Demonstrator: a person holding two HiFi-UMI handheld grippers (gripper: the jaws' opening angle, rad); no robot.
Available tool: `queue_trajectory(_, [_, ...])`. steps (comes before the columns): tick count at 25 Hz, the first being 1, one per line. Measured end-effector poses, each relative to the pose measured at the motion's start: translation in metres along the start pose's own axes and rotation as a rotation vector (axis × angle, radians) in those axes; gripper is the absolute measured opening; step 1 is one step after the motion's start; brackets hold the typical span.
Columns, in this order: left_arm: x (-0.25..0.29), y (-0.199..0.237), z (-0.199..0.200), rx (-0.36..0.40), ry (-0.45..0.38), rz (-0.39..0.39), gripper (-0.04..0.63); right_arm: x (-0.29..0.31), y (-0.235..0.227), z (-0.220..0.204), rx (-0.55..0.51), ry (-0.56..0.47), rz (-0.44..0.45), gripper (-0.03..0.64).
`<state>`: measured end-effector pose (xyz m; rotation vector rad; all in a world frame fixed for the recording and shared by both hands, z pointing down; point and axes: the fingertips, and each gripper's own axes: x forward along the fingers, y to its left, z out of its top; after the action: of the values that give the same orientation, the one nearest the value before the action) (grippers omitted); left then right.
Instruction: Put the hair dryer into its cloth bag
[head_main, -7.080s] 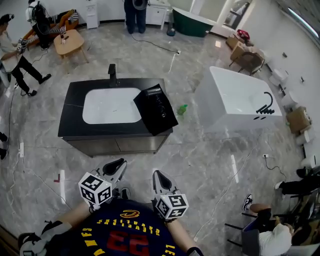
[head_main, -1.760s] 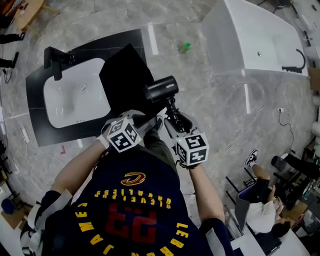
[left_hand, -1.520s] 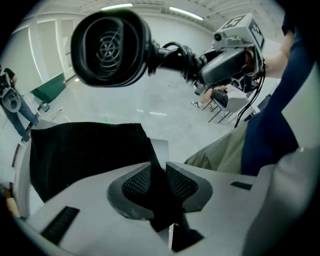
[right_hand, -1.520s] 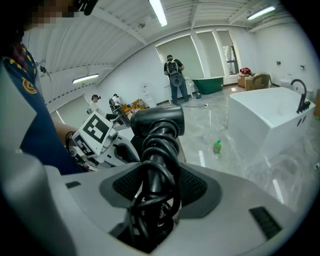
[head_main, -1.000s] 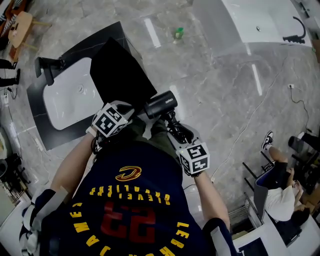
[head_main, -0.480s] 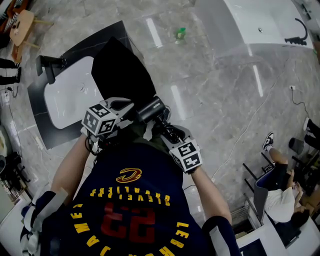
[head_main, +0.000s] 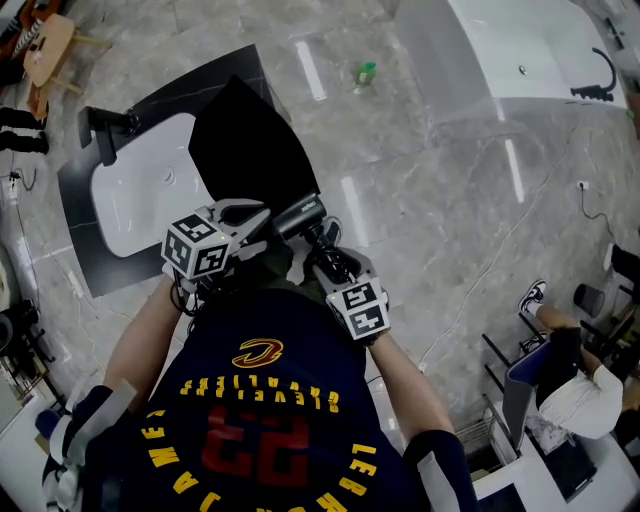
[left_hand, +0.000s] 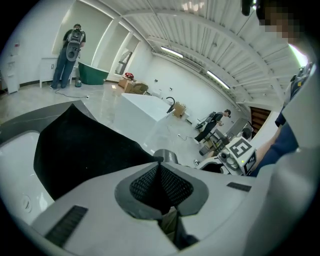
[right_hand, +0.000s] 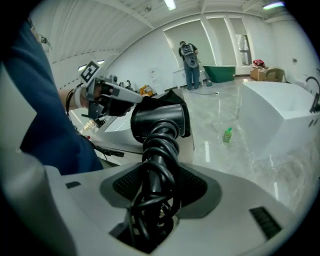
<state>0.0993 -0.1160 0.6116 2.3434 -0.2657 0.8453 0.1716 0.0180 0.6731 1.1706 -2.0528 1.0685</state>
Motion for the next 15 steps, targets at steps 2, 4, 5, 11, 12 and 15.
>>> queue_trajectory(2, [0.002,0.001,0.003,0.001,-0.008,0.002,0.017,0.000,0.012,0.001,-0.069,0.009,0.026,0.218])
queue_trajectory(4, [0.006,-0.001,0.001,0.020,0.006,-0.002,0.017,0.000,0.019,0.000,-0.105,0.015,0.034,0.218])
queue_trajectory(5, [0.008,-0.002,0.000,0.031,0.015,-0.004,0.017,0.001,0.020,0.000,-0.119,0.019,0.029,0.218])
queue_trajectory(11, [0.015,-0.006,-0.008,0.105,0.049,-0.010,0.017,0.013,0.022,-0.002,-0.156,0.045,0.019,0.218])
queue_trajectory(12, [0.015,-0.008,-0.008,0.120,0.050,-0.014,0.017,0.016,0.022,-0.001,-0.152,0.043,0.021,0.218])
queue_trajectory(15, [0.014,-0.016,-0.007,0.143,0.042,-0.032,0.017,0.021,0.018,0.006,-0.131,0.035,0.016,0.218])
